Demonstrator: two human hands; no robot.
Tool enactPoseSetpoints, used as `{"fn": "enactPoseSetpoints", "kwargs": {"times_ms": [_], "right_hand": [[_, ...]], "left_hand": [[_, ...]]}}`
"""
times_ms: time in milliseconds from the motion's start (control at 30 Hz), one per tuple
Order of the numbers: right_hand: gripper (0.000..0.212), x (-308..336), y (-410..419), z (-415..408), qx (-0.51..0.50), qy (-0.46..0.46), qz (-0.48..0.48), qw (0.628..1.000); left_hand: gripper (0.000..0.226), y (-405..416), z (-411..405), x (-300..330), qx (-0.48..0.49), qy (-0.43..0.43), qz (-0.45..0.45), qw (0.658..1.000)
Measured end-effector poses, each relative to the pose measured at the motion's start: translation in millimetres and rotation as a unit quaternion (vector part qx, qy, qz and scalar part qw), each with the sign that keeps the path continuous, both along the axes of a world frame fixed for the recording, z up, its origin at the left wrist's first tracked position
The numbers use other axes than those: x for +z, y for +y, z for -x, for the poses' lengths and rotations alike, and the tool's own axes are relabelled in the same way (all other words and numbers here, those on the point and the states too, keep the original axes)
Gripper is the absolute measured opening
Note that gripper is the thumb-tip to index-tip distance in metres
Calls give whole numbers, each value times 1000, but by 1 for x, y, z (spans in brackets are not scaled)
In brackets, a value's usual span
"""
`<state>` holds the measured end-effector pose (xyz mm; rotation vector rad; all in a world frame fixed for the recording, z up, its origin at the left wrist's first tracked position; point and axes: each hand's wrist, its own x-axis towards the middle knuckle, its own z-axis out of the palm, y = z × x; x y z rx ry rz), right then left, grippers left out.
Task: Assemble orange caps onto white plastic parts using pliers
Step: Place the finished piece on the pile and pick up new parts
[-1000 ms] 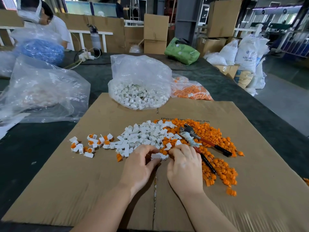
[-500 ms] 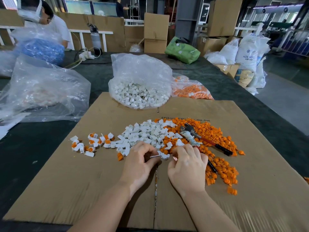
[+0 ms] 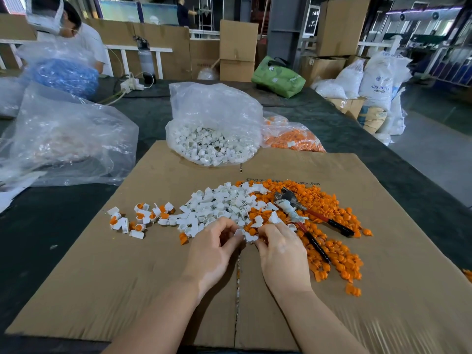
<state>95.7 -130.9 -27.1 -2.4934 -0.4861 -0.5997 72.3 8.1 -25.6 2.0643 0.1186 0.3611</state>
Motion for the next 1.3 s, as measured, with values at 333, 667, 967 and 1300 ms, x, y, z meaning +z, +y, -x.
{"fn": "enactPoseSetpoints", "kwargs": {"times_ms": [333,667,967,1300], "right_hand": [[30,2,-1,1,51,13,-30,998],[9,1,-1,0,30,5,-47,998],[9,8,-2,3,86,20,-96,991],[13,8,-1,4,96,-31,-70,992]], "left_hand": [[12,0,-1,0,1,4,-1,1000],[13,1,-2,-1,14,17,24,999],[7,2,-3,-1,7,22,76,997],[10,1,0,2,-18,27,83,996]]}}
